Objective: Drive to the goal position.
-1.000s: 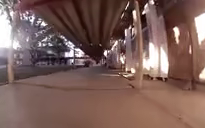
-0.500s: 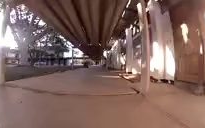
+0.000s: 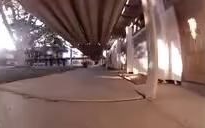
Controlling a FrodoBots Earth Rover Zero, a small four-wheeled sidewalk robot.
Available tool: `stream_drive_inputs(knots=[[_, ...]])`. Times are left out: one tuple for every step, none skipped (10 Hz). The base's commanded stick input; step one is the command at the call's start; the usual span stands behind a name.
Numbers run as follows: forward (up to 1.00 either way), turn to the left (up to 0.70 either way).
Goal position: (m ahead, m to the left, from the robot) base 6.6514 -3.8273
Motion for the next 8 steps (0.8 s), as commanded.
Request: stream_drive_inputs(knots=[[0.7,0.0],[0.7,0.0],[0.7,0.0],[0.7,0.0],[0.7,0.0],[0.7,0.0],[0.7,0.0],[0.7,0.0]])
